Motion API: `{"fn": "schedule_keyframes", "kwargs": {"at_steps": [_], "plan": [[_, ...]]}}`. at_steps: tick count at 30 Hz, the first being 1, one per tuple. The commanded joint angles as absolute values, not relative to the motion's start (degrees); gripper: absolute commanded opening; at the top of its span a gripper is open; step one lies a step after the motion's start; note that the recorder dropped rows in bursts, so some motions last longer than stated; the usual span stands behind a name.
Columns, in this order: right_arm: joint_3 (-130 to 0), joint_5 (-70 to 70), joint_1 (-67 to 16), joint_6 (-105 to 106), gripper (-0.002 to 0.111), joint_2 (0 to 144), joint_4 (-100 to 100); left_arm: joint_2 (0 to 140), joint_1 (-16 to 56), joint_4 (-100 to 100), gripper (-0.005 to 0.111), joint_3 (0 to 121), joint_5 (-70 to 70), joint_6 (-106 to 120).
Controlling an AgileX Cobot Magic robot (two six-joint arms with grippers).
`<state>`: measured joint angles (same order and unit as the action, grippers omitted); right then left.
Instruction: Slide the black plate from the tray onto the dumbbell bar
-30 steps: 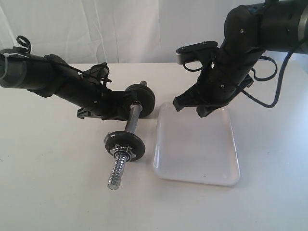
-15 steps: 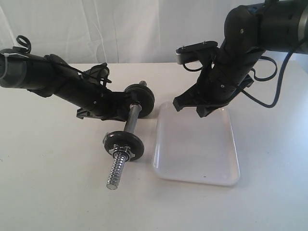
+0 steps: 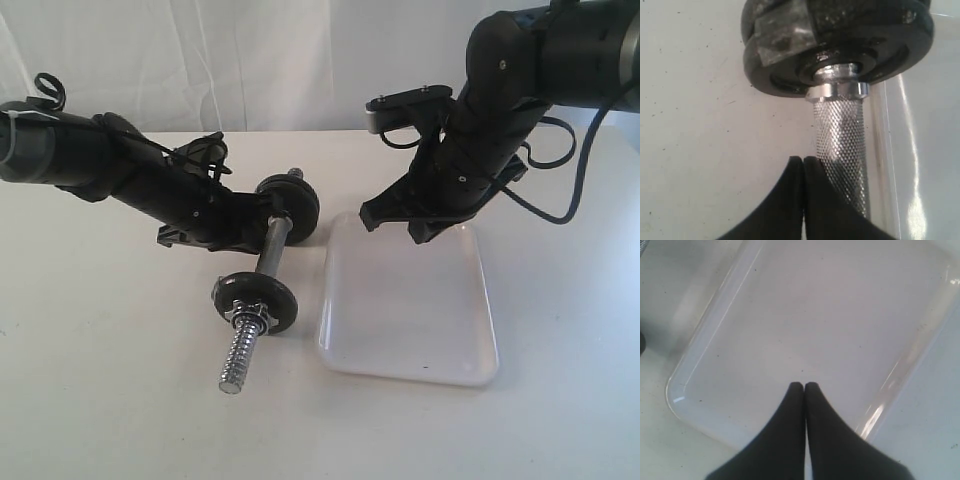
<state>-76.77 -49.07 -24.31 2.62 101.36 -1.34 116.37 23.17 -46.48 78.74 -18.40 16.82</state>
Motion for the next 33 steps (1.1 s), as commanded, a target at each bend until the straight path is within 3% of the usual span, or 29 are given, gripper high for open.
{"fn": "schedule_keyframes", "kwargs": {"at_steps": [1,16,33], "plan": [[-76.6,-48.7,-24.0,2.5,0.0,100.8,-1.5,116.0,22.4,-46.5,0.0,78.8,-20.1,16.3],[-76.6,-48.1,-24.0,2.7,0.0,100.8,-1.5,115.5,18.0,-45.4,0.0,78.8,-23.8,16.3],[-76.6,-47.7,-24.0,2.7,0.0,100.8,-1.5,113.6,17.8,-41.9,0.0,77.0,-25.2,16.6]]}}
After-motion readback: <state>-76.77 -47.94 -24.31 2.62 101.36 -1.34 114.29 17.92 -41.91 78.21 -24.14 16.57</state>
